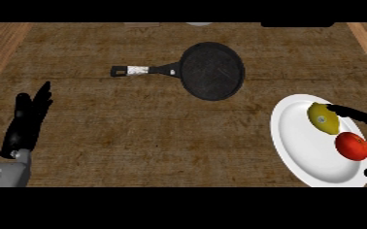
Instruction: Pick the tomato from the plate and place it in the pan
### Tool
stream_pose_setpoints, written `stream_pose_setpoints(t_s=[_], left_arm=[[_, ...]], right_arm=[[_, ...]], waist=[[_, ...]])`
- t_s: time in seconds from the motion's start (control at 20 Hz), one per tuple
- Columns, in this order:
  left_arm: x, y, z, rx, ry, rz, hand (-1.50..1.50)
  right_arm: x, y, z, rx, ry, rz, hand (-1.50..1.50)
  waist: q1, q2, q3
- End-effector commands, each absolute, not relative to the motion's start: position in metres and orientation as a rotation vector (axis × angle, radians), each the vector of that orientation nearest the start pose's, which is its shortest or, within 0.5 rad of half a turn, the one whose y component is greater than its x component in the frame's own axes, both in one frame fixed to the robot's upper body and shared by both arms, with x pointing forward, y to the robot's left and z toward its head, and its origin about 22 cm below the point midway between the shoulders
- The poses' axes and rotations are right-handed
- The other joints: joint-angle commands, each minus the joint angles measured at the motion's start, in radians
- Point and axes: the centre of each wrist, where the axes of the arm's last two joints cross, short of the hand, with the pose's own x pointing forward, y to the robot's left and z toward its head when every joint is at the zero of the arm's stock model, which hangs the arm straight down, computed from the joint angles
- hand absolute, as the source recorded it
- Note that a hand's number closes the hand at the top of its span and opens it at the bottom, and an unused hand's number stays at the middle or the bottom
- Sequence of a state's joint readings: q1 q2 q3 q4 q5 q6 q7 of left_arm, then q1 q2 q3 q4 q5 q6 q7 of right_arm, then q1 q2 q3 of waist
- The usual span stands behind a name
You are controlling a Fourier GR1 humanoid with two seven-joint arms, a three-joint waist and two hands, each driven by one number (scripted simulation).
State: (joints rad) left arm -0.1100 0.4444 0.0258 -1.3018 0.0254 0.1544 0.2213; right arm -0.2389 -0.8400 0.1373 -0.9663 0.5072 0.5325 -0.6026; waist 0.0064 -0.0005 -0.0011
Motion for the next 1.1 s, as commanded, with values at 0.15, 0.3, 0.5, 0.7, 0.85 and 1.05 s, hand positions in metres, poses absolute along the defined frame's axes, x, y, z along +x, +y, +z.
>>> stream_pose_setpoints(t_s=[0.15,0.3,0.5,0.7,0.85,1.05], left_arm=[[0.273,0.353,0.015,0.489,-1.204,-0.086,0.0],[0.266,0.36,0.013,0.474,-1.203,-0.105,0.0],[0.26,0.359,0.005,0.508,-1.175,-0.07,0.0],[0.254,0.376,0.009,0.569,-1.146,-0.037,0.0],[0.249,0.379,0.003,0.571,-1.121,-0.022,0.0],[0.243,0.383,0.001,0.577,-1.108,-0.013,0.0]], right_arm=[[0.275,-0.449,0.028,-0.242,-1.23,1.399,1.5],[0.275,-0.444,0.038,-0.25,-1.255,1.368,1.5],[0.265,-0.428,-0.003,-0.488,-1.017,1.115,1.5],[0.222,-0.47,-0.018,-0.7,-0.724,0.897,1.5],[0.218,-0.447,-0.04,-0.758,-0.686,0.774,1.5],[0.223,-0.417,-0.046,-0.86,-0.728,0.621,1.5]], waist=[[-0.002,0.001,0.002],[-0.006,0.0,0.001],[-0.037,-0.01,-0.005],[-0.147,-0.035,-0.024],[-0.148,-0.037,-0.023],[-0.15,-0.048,-0.024]])
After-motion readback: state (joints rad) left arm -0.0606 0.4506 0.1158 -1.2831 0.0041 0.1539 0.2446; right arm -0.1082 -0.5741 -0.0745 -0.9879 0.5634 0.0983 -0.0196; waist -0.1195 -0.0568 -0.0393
